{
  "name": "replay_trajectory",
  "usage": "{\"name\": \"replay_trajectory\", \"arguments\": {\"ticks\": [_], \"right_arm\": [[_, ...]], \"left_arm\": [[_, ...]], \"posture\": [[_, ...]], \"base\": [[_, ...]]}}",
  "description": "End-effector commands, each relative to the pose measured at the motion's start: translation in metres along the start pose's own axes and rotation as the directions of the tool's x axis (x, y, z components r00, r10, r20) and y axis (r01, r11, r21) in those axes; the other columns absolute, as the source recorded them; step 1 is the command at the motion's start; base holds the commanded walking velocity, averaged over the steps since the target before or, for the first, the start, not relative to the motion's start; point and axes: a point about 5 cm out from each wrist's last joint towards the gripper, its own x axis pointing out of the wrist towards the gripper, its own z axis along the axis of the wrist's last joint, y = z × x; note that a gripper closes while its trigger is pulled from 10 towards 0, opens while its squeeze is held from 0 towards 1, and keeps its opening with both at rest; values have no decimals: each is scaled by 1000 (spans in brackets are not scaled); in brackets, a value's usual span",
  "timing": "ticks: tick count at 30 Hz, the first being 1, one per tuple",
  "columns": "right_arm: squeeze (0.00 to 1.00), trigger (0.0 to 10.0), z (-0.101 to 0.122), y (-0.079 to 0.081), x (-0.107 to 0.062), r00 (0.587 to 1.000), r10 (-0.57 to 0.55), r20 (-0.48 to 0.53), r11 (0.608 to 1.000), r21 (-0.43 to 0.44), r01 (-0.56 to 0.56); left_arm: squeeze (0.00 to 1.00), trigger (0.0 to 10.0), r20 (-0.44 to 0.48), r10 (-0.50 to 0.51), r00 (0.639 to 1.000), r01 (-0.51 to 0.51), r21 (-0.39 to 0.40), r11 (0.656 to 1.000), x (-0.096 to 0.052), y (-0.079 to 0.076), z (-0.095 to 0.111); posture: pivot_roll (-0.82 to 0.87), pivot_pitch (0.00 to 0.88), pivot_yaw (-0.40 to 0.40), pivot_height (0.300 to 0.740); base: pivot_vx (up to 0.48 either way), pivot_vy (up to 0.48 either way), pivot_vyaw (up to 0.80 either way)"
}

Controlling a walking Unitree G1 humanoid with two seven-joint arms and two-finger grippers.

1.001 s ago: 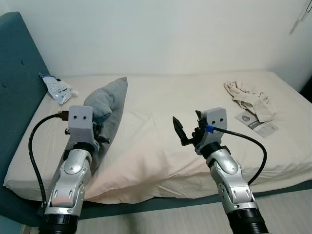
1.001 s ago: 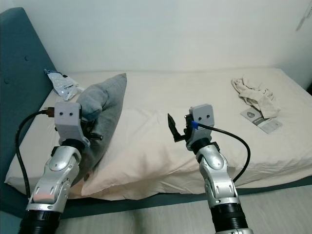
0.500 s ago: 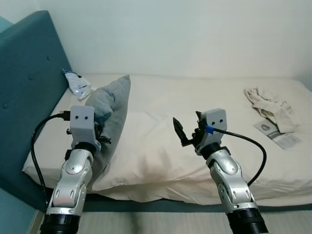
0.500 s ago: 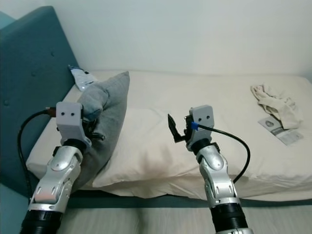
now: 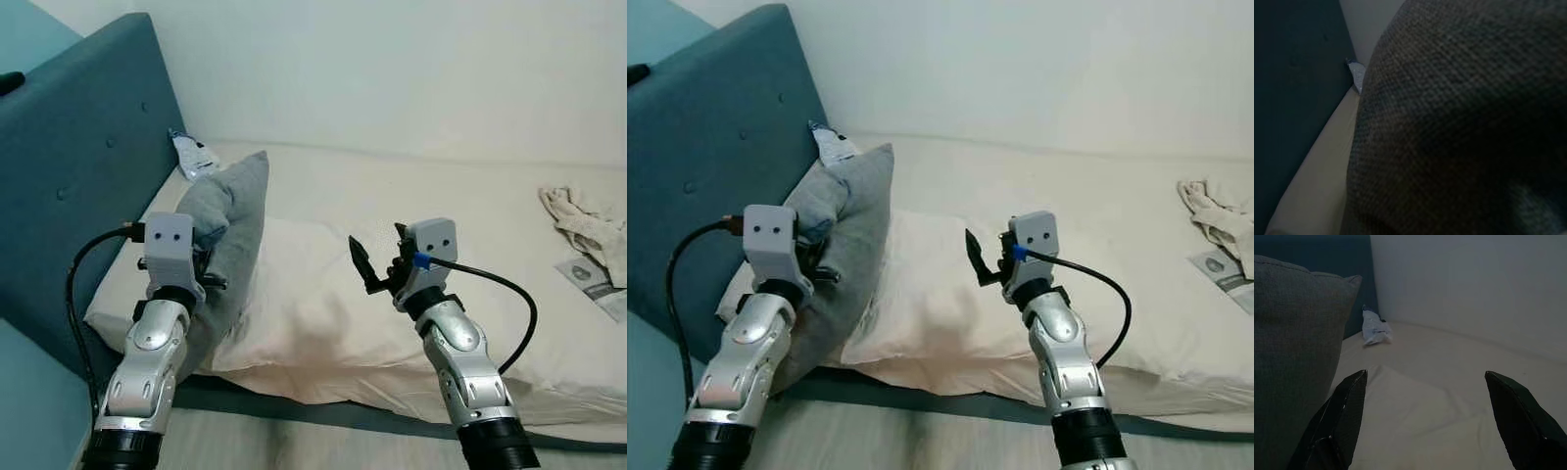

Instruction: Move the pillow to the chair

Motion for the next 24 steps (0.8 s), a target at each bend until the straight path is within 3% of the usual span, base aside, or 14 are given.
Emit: {"name": "replay_trajectory", "arguments": {"ticks": [1, 9, 15, 24], "right_arm": [[0, 10000, -5, -2, -2, 1000, -25, -14, 999, 22, 25], [0, 10000, -5, -2, -2, 999, -32, -16, 999, 41, 32], [0, 10000, -5, -4, -2, 999, -38, -22, 998, 47, 39], [0, 10000, -6, -1, -4, 999, -39, -17, 998, 45, 39]], "left_arm": [[0, 10000, 50, -1, 999, 1, 2, 1000, 4, 0, 11], [0, 10000, 42, 0, 999, 0, -5, 1000, 5, -2, 9], [0, 10000, 34, 9, 999, -8, -27, 1000, 6, -2, 7], [0, 10000, 1, -4, 1000, 4, -82, 997, 5, -8, 1]], "posture": [[24, 52, 16, 740], [23, 52, 18, 740], [23, 50, 17, 740], [15, 48, 20, 740]], "base": [[0, 0, 0], [0, 0, 0], [0, 0, -782], [0, 0, 0]]}}
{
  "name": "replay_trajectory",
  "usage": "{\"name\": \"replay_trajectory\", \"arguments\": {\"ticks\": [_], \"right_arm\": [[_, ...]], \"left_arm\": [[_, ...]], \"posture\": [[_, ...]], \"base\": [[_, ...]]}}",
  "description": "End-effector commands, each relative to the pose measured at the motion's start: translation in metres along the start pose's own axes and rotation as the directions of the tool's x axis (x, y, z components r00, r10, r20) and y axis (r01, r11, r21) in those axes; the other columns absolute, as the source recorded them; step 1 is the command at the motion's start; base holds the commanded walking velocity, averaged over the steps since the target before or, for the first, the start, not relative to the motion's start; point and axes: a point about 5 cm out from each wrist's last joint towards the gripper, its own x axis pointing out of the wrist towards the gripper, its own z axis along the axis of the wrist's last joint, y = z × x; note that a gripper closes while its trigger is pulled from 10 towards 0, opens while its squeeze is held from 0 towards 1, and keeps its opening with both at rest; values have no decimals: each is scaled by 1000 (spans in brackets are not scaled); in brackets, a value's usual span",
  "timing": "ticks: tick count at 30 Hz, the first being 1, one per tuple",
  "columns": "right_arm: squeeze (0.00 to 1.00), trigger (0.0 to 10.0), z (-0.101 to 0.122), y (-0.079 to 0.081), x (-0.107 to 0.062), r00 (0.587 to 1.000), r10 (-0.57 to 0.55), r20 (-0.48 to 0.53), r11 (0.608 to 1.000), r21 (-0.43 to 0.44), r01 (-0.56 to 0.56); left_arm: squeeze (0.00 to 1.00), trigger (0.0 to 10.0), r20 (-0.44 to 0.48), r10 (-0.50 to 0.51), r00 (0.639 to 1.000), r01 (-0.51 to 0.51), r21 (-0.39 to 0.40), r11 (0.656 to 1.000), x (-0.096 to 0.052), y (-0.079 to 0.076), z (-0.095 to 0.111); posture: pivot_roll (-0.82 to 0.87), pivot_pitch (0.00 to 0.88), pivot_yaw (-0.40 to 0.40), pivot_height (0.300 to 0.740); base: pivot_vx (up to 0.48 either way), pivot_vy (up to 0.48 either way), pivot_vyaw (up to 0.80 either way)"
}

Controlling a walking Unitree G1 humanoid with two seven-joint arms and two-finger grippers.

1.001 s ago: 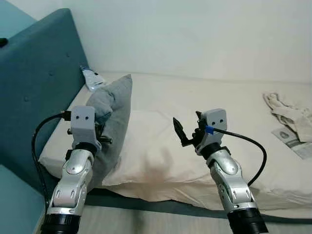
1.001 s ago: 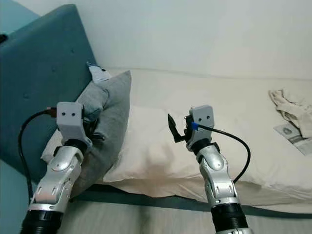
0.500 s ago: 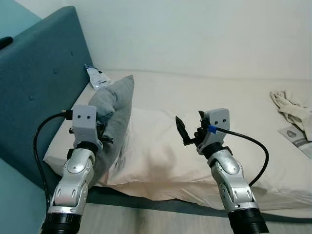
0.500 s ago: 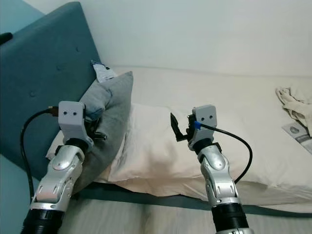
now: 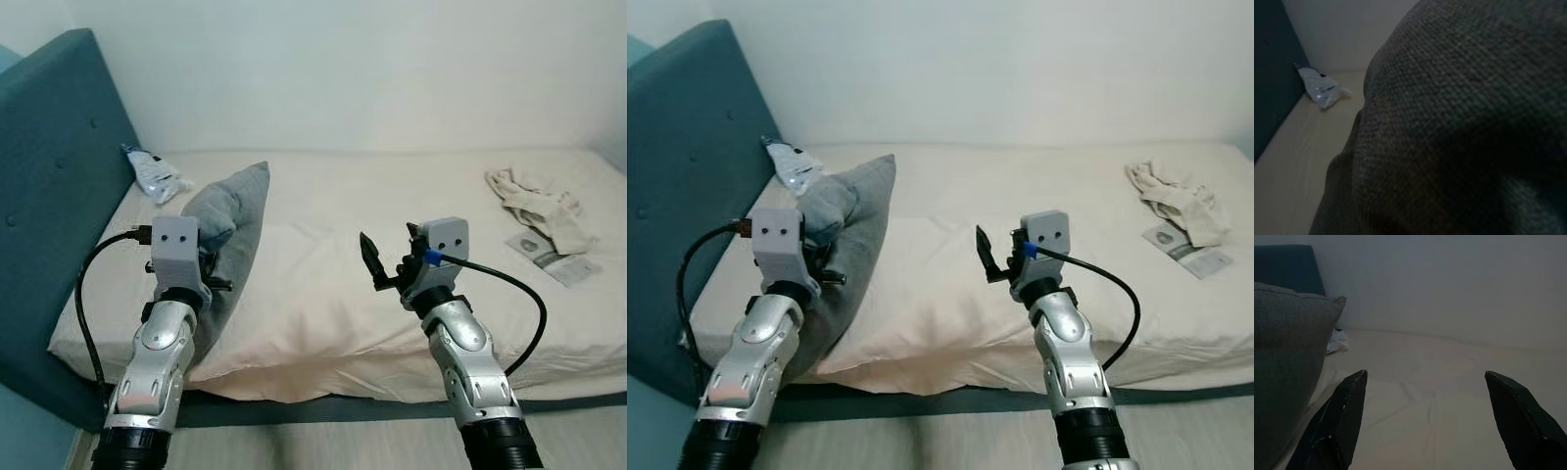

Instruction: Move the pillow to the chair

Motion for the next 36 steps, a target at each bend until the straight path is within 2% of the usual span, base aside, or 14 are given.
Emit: {"name": "replay_trajectory", "arguments": {"ticks": [1, 5, 9, 14, 19, 23, 24, 26, 28, 30, 33, 34, 35, 36], "right_arm": [[0, 10000, -5, 6, -2, 1000, 13, -14, 1000, 16, -13], [0, 10000, -7, 4, -4, 1000, 2, -19, 1000, 23, -2], [0, 10000, -6, 2, -3, 1000, -18, -10, 999, 26, 18], [0, 10000, -7, 3, -1, 999, -15, -30, 998, 52, 16], [0, 10000, -6, 2, 1, 1000, -14, -21, 1000, 15, 15], [0, 10000, -5, 1, 3, 1000, -14, -13, 1000, 6, 14], [0, 10000, -4, 2, 4, 1000, -11, -9, 1000, 0, 11], [0, 10000, -4, 2, 5, 1000, -10, -9, 1000, -3, 10], [0, 10000, -4, 2, 5, 1000, -10, -9, 1000, -3, 10], [0, 10000, -3, 2, 6, 1000, -9, -6, 1000, -2, 9], [0, 10000, -3, 1, 5, 1000, -8, -7, 1000, -3, 8], [0, 10000, -3, 1, 5, 1000, -8, -7, 1000, -3, 8], [0, 10000, -3, 0, 5, 1000, -8, -8, 1000, -5, 7], [0, 10000, -3, 0, 5, 1000, -8, -8, 1000, -5, 7]], "left_arm": [[0, 10000, 24, -14, 1000, 15, -28, 999, 2, -2, 7], [0, 10000, 15, -37, 999, 38, -35, 999, 1, -6, 5], [0, 10000, -11, -20, 1000, 18, -101, 995, 0, -8, 0], [0, 10000, -15, 5, 1000, -6, -75, 997, 0, -5, -2], [0, 10000, 63, 84, 994, -79, -79, 994, 5, 11, 11], [0, 10000, 85, 127, 988, -121, -67, 990, 6, 19, 15], [0, 10000, 116, 189, 975, -186, -36, 982, 8, 32, 21], [0, 10000, 128, 215, 968, -213, -29, 977, 9, 39, 25], [0, 10000, 128, 215, 968, -213, -29, 977, 9, 39, 25], [0, 10000, 138, 163, 977, -158, -45, 986, 13, 45, 32], [0, 10000, 182, -30, 983, 52, -118, 992, 14, 52, 46], [0, 10000, 182, -30, 983, 52, -118, 992, 14, 52, 46], [0, 10000, 188, -228, 955, 262, -180, 948, 8, 51, 54], [0, 10000, 188, -228, 955, 262, -180, 948, 8, 51, 54]], "posture": [[17, 50, 20, 740], [17, 51, 21, 740], [16, 46, 26, 740], [15, 43, 23, 740], [19, 37, 14, 740], [20, 33, 7, 740], [20, 29, 5, 740], [20, 28, 5, 740], [20, 28, 5, 740], [21, 25, 6, 740], [23, 24, 5, 740], [23, 24, 5, 740], [23, 24, 5, 740], [23, 24, 5, 740]], "base": [[0, 0, 0], [0, 0, 0], [0, 0, 0], [0, 0, -480], [0, 0, -390], [0, 0, 0], [0, 0, 0], [0, 0, 0], [0, 0, 0], [0, 0, 0], [0, 0, 0], [0, 0, 0], [0, 0, 0], [0, 0, 0]]}}
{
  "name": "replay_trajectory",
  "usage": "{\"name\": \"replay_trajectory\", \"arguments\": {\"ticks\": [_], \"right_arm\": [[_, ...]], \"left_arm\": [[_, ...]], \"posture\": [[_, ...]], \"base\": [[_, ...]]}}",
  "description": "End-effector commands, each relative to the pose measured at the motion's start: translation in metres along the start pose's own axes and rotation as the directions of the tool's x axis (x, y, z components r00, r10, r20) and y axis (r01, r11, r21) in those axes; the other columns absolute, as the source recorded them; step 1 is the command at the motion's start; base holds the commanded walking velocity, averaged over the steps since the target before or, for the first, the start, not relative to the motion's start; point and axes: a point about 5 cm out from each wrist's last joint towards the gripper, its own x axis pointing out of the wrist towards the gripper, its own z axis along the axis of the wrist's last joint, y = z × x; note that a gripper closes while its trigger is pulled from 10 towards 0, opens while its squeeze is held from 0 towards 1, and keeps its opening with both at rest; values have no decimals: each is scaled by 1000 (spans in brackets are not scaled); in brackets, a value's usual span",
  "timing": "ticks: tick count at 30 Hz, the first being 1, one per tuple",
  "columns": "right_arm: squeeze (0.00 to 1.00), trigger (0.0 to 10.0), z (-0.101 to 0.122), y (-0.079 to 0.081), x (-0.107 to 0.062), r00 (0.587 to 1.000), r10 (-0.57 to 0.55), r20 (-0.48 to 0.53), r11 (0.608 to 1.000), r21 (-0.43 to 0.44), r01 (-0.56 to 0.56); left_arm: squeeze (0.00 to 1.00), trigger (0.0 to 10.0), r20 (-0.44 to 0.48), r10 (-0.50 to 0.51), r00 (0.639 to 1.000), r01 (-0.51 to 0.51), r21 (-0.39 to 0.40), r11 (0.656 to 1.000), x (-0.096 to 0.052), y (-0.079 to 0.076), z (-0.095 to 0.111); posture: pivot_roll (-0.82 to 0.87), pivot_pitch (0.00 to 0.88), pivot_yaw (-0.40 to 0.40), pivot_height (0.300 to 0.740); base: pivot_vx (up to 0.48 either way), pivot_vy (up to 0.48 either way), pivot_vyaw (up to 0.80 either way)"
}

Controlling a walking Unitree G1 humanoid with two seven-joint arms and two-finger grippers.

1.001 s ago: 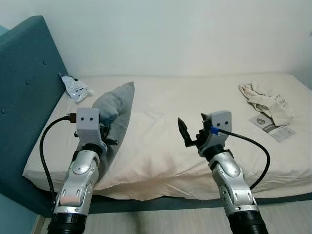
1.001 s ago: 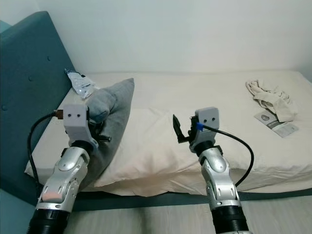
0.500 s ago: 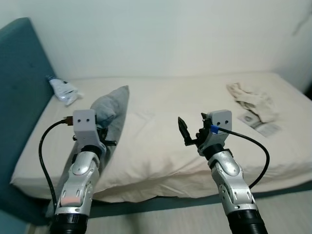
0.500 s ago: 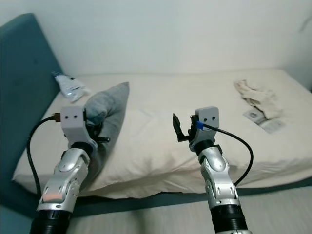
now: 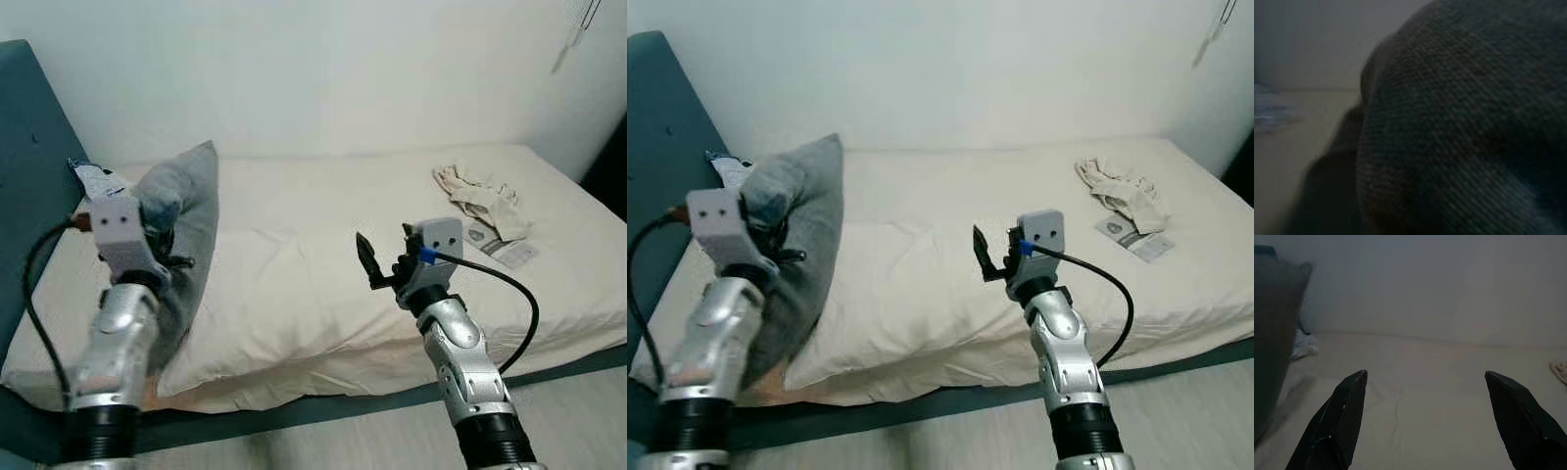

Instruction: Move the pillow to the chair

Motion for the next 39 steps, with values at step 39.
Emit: {"name": "replay_trajectory", "arguments": {"ticks": [39], "right_arm": [[0, 10000, -9, -1, -6, 999, 22, -32, 1000, 2, -22]], "left_arm": [[0, 10000, -603, -396, 692, 486, -17, 874, -74, -67, -101]], "posture": [[17, 37, 10, 740]], "base": [[0, 0, 0]]}}
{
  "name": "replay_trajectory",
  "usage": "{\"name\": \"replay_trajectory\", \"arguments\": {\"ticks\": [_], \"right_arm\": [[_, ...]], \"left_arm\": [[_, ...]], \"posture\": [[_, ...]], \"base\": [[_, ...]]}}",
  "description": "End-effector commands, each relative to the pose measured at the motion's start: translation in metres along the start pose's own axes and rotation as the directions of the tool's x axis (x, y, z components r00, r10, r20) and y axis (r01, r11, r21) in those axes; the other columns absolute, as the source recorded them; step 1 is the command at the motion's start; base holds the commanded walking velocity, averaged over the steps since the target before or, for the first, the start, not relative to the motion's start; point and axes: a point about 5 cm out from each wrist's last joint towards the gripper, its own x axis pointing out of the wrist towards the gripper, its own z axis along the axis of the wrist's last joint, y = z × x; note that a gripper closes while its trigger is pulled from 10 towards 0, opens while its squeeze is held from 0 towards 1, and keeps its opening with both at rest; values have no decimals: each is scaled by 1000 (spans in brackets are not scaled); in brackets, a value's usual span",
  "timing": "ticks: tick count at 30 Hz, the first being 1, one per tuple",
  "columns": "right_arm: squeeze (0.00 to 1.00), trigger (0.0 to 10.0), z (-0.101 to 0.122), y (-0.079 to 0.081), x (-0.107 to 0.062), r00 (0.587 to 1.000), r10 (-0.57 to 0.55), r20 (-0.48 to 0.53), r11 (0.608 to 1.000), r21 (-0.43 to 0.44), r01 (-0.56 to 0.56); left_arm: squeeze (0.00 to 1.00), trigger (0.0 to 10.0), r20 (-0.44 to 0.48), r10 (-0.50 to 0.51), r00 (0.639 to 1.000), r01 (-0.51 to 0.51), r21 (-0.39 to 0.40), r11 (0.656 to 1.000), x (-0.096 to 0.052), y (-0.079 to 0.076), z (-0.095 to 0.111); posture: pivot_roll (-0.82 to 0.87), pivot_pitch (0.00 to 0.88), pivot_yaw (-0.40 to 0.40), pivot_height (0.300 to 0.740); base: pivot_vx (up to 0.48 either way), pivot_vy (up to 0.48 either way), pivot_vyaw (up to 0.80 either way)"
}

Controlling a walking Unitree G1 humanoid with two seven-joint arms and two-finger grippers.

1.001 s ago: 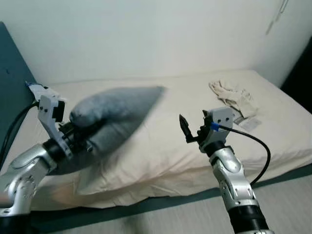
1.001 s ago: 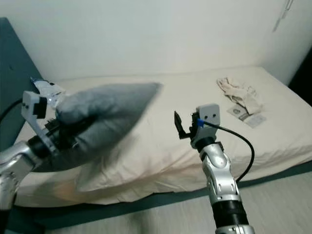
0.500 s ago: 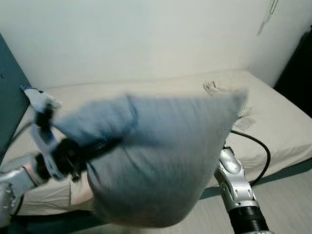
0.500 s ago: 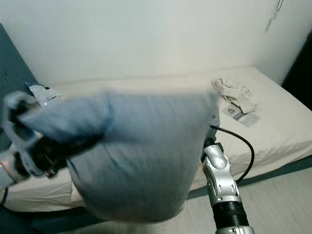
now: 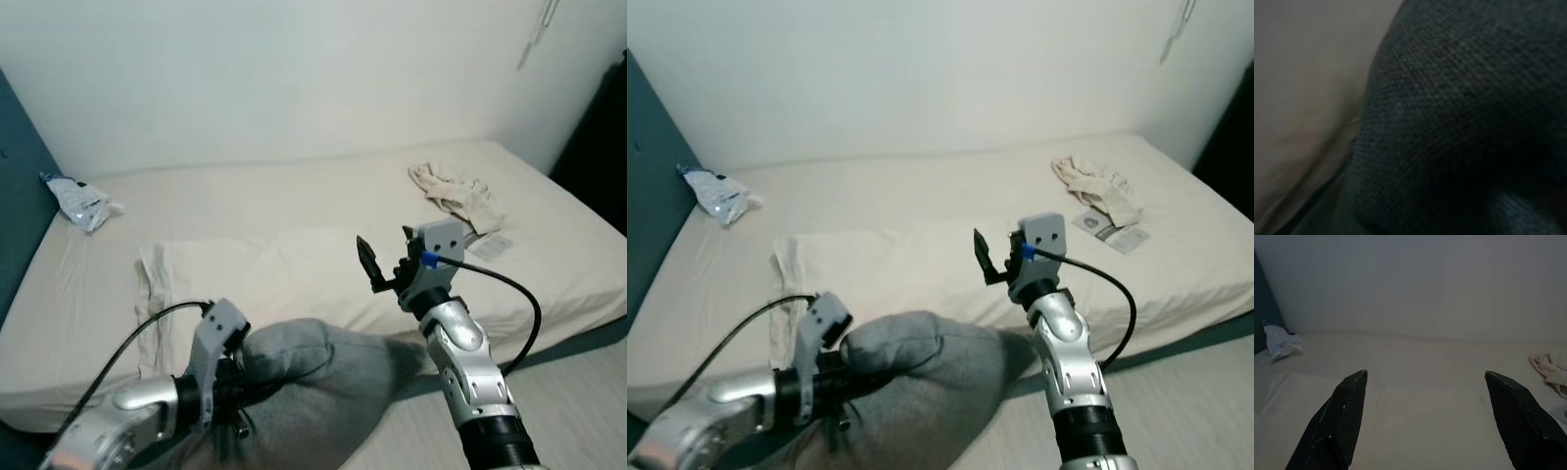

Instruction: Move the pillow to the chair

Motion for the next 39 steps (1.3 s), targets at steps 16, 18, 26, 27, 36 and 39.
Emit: {"name": "replay_trajectory", "arguments": {"ticks": [16, 18, 26, 27, 36, 39], "right_arm": [[0, 10000, -68, 30, -38, 963, 30, -267, 999, -10, -34], [0, 10000, -72, 31, -41, 955, 27, -296, 1000, 8, -26], [0, 10000, -75, 26, -47, 951, 17, -310, 999, -38, -30], [0, 10000, -75, 26, -47, 951, 17, -310, 999, -38, -30], [0, 10000, -71, 24, -41, 958, 21, -287, 994, -94, -50], [0, 10000, -72, 25, -41, 958, 20, -287, 995, -90, -47]], "left_arm": [[0, 10000, 217, 721, 658, -711, -136, 690, -16, 64, 6], [0, 10000, 196, 697, 690, -690, -112, 715, -14, 61, 1], [0, 10000, 230, 634, 738, -637, -70, 768, -9, 53, 0], [0, 10000, 230, 634, 738, -637, -70, 768, -9, 53, 0], [0, 10000, 249, 609, 753, -596, -134, 791, 2, 36, -4], [0, 10000, 228, 635, 738, -623, -129, 771, 5, 37, -4]], "posture": [[3, 43, 9, 740], [4, 45, 9, 740], [11, 51, 4, 740], [11, 51, 4, 740], [18, 59, -6, 740], [19, 57, -9, 740]], "base": [[0, 0, 0], [0, 0, 0], [0, 0, 0], [0, 0, 0], [0, 0, 444], [0, 0, 800]]}}
